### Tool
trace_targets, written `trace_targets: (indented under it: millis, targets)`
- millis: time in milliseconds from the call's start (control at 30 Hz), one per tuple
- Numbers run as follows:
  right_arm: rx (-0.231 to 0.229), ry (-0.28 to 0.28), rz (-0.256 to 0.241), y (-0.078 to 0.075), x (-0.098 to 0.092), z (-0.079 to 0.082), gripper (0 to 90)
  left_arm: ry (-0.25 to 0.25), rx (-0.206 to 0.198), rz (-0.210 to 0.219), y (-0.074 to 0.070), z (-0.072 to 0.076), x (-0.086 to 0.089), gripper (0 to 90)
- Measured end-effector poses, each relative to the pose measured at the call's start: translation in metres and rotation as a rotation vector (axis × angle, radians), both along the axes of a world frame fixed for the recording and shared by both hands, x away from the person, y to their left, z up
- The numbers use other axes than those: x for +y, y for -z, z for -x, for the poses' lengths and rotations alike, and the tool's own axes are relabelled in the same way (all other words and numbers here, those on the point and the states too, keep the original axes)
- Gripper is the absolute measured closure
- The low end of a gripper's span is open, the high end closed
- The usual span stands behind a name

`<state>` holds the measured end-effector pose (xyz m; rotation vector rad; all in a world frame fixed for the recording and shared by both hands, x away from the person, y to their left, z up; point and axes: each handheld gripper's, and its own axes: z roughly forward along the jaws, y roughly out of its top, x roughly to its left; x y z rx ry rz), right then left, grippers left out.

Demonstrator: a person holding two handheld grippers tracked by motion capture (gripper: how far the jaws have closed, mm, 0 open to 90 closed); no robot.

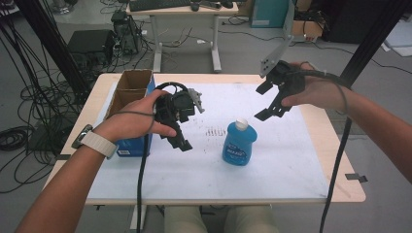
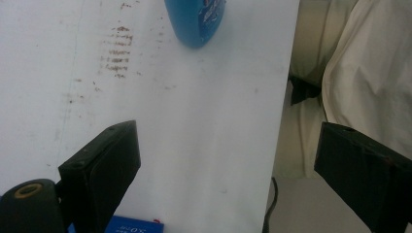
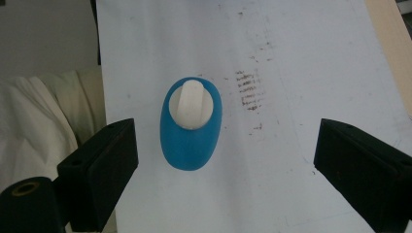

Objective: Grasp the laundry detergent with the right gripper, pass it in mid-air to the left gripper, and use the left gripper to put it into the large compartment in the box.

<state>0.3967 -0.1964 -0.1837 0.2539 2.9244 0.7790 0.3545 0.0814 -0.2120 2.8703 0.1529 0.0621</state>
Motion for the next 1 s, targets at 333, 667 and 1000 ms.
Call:
trace_targets:
  millis: [333, 667, 1000]
  targets:
    - [0.014, 0.044, -0.003, 0.009, -0.004, 0.006, 4.7, -0.003, 0.003, -0.001, 0.001, 0.0, 0.001, 9.7]
    - [0.046, 0.082, -0.056, 0.02, -0.008, 0.009, 5.1, -0.003, 0.0, 0.0, 0.001, 0.001, 0.001, 9.7]
    - [0.042, 0.079, -0.083, 0.033, -0.014, 0.014, 4.7, -0.004, -0.001, 0.004, 0.002, 0.0, 0.001, 9.7]
